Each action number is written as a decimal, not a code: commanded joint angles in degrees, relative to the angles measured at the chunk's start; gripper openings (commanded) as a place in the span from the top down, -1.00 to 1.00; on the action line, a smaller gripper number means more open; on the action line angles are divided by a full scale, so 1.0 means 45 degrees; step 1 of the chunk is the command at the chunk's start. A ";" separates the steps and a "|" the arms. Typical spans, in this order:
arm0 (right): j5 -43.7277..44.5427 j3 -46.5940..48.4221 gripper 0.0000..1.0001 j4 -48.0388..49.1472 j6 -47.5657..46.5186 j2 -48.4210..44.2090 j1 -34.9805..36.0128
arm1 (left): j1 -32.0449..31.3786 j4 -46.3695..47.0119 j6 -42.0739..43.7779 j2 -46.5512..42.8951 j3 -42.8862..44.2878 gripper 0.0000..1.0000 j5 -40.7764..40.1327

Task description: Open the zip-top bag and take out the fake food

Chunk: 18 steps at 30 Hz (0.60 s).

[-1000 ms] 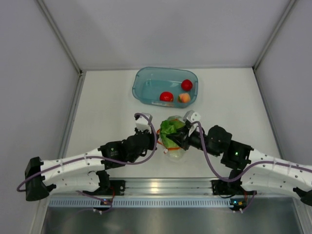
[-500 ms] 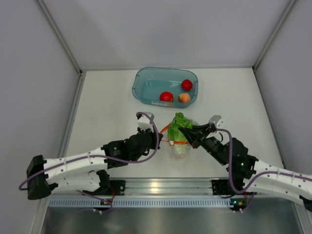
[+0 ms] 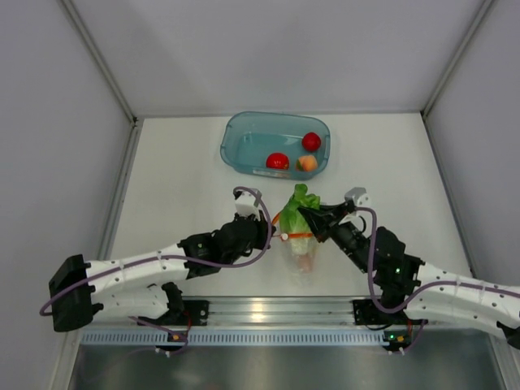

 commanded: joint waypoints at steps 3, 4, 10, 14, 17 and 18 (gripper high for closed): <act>-0.4095 0.3464 1.00 -0.0769 -0.0830 0.1440 -0.0174 | 0.0150 -0.1287 0.0885 0.0256 0.0110 1.00 0.0485; -0.5652 0.4087 1.00 -0.1107 -0.0792 0.1756 -0.0174 | 0.0170 -0.1306 0.1041 0.0217 0.0208 1.00 0.0349; -0.8068 0.6355 1.00 -0.4561 -0.0752 0.4120 -0.0174 | 0.0442 -0.1384 0.1569 -0.0408 0.0990 1.00 0.0386; -0.6823 0.6399 1.00 -0.4921 -0.0889 0.4456 -0.0291 | 0.0580 -0.1502 0.1804 -0.0817 0.1186 1.00 0.0582; -0.6023 0.5638 1.00 -0.3847 -0.1510 0.3871 -0.0369 | 0.0600 -0.1502 0.1863 -0.1052 0.1108 1.00 0.0971; -0.5903 0.5424 1.00 -0.3671 -0.1746 0.3830 -0.0350 | 0.0600 -0.1502 0.1901 -0.1072 0.1069 1.00 0.1166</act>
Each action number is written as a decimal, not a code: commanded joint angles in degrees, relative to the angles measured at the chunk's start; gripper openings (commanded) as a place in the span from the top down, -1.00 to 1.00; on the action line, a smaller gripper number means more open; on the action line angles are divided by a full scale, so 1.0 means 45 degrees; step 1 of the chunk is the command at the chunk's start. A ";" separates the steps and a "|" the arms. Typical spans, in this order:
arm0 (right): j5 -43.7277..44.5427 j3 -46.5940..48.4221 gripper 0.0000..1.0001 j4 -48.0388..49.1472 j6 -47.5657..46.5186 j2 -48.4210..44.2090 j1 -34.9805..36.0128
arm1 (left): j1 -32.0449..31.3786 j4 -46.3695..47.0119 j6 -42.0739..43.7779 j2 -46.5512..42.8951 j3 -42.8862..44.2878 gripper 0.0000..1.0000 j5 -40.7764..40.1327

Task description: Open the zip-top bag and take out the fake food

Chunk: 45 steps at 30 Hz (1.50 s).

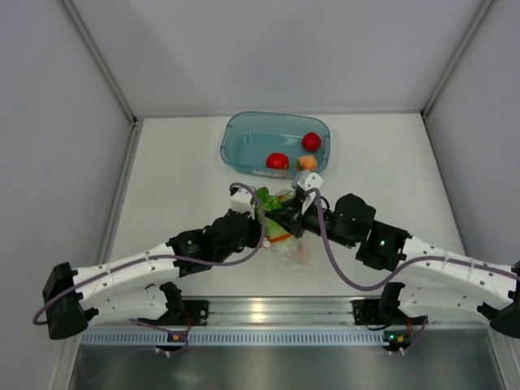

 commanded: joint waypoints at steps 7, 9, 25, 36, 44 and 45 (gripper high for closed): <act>0.6953 -0.0223 1.00 0.2392 -0.0490 -0.0635 -0.0054 | 0.0129 0.0349 0.1097 -0.0914 -0.0109 1.00 0.2198; 0.7579 -0.0359 1.00 0.3075 -0.0525 -0.0654 -0.0093 | 0.0168 0.0349 0.1215 -0.1012 -0.0304 1.00 0.2492; 1.0157 -0.2759 1.00 0.7193 -0.0249 -0.0302 -0.0211 | 0.0480 0.0994 0.2251 -0.1737 -0.0717 1.00 0.3492; 1.2199 -0.3134 1.00 1.0264 0.0549 0.0458 -0.0171 | 0.0461 0.1403 0.2895 0.0256 0.0789 1.00 0.4426; 1.3718 -0.1416 1.00 0.8276 0.1796 0.0889 -0.1068 | 0.0363 0.1755 0.3169 -0.0230 -0.0089 1.00 0.4137; 1.3310 -0.1279 1.00 0.7886 0.2167 0.0811 -0.1437 | 0.0363 0.1736 0.3324 -0.0328 -0.0148 1.00 0.3825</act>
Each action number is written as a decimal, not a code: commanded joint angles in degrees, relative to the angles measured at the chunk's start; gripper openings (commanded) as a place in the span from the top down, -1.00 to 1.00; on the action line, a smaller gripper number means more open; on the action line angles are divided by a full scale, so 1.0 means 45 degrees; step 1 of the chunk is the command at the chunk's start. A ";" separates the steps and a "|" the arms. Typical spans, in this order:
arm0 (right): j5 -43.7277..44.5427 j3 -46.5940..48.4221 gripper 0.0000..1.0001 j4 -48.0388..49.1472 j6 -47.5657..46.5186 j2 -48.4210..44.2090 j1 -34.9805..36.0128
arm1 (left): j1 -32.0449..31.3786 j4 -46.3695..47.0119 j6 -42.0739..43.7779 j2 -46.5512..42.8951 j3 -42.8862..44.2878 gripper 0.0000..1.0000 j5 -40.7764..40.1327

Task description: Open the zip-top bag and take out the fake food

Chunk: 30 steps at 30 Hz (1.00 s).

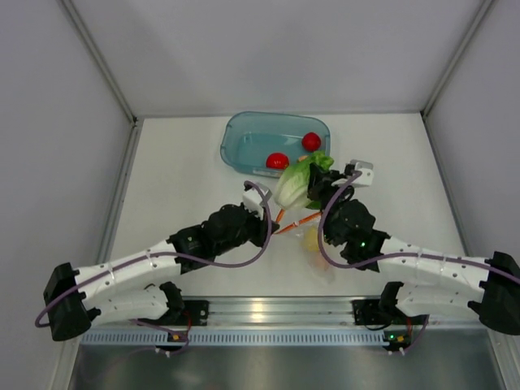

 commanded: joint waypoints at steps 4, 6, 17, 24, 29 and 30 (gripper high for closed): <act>-0.1025 0.1658 1.00 -0.1376 0.2773 -0.0506 -0.1842 | -0.0186 -0.0348 -0.0099 -0.0801 -0.0490 1.00 -0.2198; -0.3392 0.2068 1.00 -0.2449 0.3477 -0.0546 -0.2445 | -0.0166 -0.0758 -0.0587 -0.0724 -0.0121 1.00 -0.3272; -1.3132 0.1545 1.00 -0.2826 1.1269 -0.0195 -0.5340 | -0.0127 -0.1073 -0.1937 -0.0879 0.0799 1.00 -0.7024; -1.5519 -0.0352 1.00 0.0358 1.4573 0.0255 -0.4932 | -0.0127 -0.1053 -0.2036 -0.0491 0.1112 1.00 -0.8158; -1.6378 -0.0431 1.00 0.1819 1.5550 0.0275 -0.4657 | 0.0028 -0.1151 -0.2287 -0.0020 0.0996 1.00 -0.8746; -1.6709 -0.0392 1.00 0.1940 1.5803 0.0255 -0.4657 | 0.0087 -0.1228 -0.2386 0.0057 0.0860 1.00 -0.8728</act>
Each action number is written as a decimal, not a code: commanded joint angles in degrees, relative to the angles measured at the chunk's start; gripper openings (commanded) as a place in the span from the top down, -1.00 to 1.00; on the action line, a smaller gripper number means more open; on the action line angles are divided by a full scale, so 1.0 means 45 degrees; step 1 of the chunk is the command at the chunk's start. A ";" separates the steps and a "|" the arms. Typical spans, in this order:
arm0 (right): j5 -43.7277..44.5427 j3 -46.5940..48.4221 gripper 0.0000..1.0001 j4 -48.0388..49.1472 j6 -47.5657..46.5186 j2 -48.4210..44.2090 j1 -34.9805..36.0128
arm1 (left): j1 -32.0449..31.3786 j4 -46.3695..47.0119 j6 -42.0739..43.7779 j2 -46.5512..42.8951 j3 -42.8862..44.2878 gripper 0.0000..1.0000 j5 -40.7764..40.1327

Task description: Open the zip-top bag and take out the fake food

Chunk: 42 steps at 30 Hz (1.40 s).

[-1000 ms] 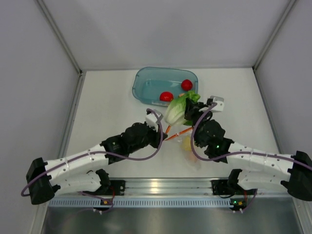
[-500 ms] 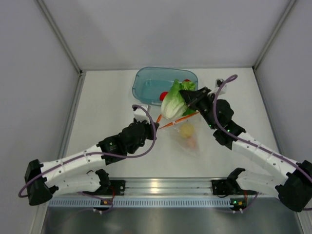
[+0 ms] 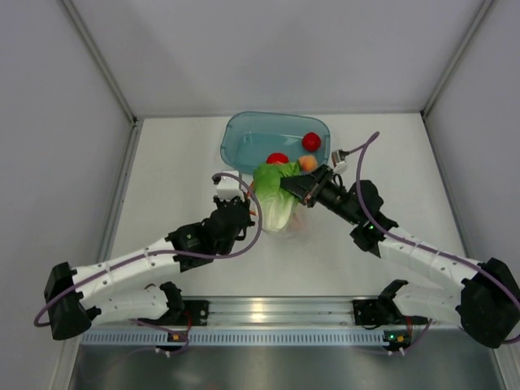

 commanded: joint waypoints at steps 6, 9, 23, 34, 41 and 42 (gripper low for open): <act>-0.1957 0.0956 1.00 0.2308 0.1535 -0.0753 -0.0081 | 0.1092 -0.0858 -0.1254 0.0316 0.0022 1.00 -0.0649; -0.2407 0.1288 1.00 0.1997 0.1421 -0.0987 -0.0646 | 0.1366 -0.1054 -0.1294 0.0102 -0.0154 1.00 -0.0396; -0.5673 0.7183 1.00 -0.2414 -0.2672 0.3578 -0.6701 | 0.2070 -0.3494 -0.0982 -0.1988 0.0040 1.00 -0.0239; -0.2822 1.1791 1.00 -0.4293 -0.5943 0.9182 -0.6373 | 0.2089 -0.5506 -0.0083 -0.2828 0.2050 1.00 0.0619; 0.1465 1.3417 1.00 -0.4469 -0.6374 1.1101 -0.4365 | 0.2089 -0.6854 0.0327 -0.3121 0.3008 1.00 0.0815; 0.2116 1.3689 1.00 -0.4566 -0.6335 1.1450 -0.4070 | 0.2089 -0.7029 0.0366 -0.3180 0.3068 1.00 0.0854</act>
